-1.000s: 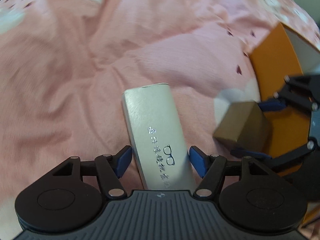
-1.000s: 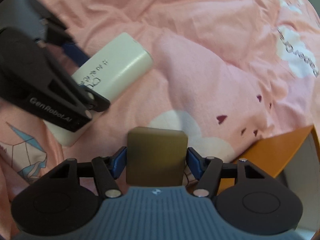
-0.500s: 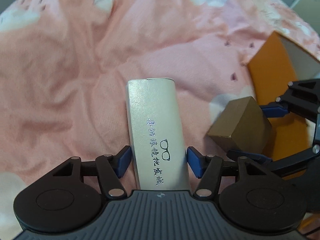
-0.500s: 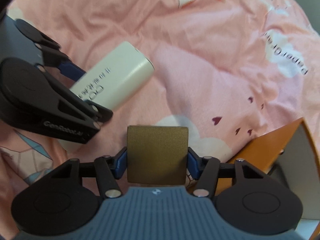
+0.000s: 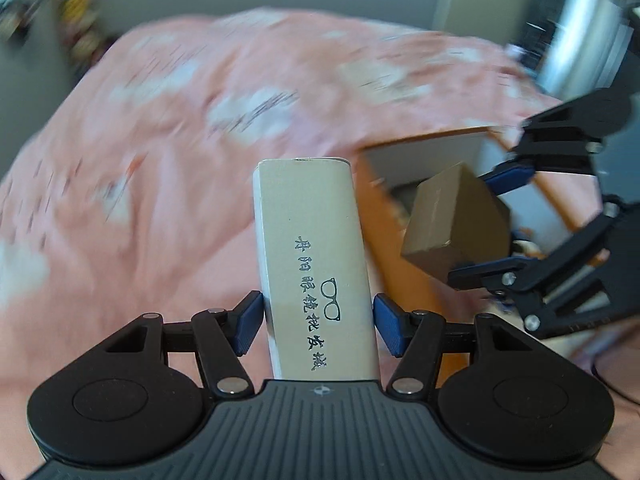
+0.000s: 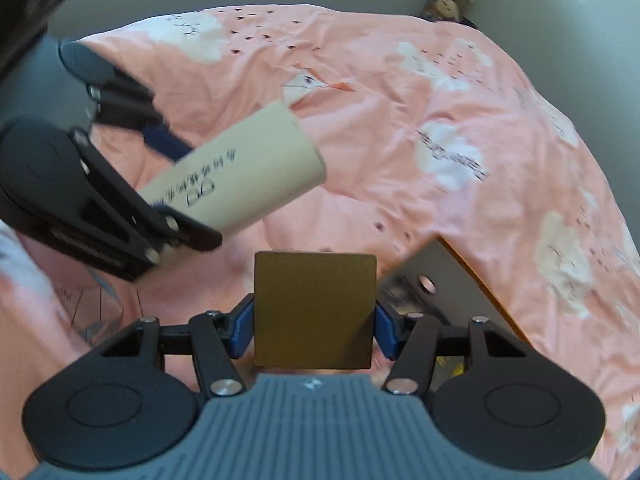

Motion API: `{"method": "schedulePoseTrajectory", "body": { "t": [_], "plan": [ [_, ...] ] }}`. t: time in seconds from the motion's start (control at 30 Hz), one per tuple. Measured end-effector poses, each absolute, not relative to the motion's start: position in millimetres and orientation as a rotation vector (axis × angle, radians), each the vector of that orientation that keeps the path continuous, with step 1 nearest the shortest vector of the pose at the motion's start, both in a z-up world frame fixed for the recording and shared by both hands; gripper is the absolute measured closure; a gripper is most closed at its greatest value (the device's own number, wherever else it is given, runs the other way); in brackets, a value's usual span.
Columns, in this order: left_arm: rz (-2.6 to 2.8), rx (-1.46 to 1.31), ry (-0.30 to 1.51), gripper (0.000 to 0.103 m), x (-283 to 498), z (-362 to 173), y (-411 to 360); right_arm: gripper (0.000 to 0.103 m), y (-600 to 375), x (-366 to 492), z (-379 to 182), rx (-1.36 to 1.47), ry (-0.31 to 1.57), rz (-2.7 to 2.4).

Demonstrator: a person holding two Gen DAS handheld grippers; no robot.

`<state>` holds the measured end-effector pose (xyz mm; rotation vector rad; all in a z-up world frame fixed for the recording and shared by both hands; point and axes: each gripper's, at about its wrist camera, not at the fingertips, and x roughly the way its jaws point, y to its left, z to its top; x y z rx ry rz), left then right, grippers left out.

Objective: Organize objects
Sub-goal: 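Carry the cream glasses case and brown box over the orange box with both grippers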

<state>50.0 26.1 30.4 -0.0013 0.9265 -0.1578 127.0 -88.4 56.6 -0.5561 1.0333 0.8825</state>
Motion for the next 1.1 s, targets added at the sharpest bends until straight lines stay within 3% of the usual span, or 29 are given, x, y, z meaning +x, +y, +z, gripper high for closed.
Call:
{"method": "schedulePoseTrajectory", "body": {
  "t": [0.2,0.4,0.63,1.1],
  "plan": [
    [-0.388,0.196,0.855,0.034,59.1,66.5,-30.8,0.042,-144.5,119.6,70.2,-0.566,1.079,0.811],
    [-0.680,0.425,0.835,0.034,63.9,65.8,-102.5,0.042,-195.7,106.0,63.9,-0.689,1.155,0.735],
    [-0.900,0.670,0.890,0.034,81.3,19.8,-151.6,0.042,-236.1,95.8,59.0,-0.682,1.210,0.711],
    [-1.162,0.900,1.017,0.034,85.0,-45.3,-155.9,0.042,-227.4,99.3,37.7,-0.744,1.267,0.940]
  ]
}}
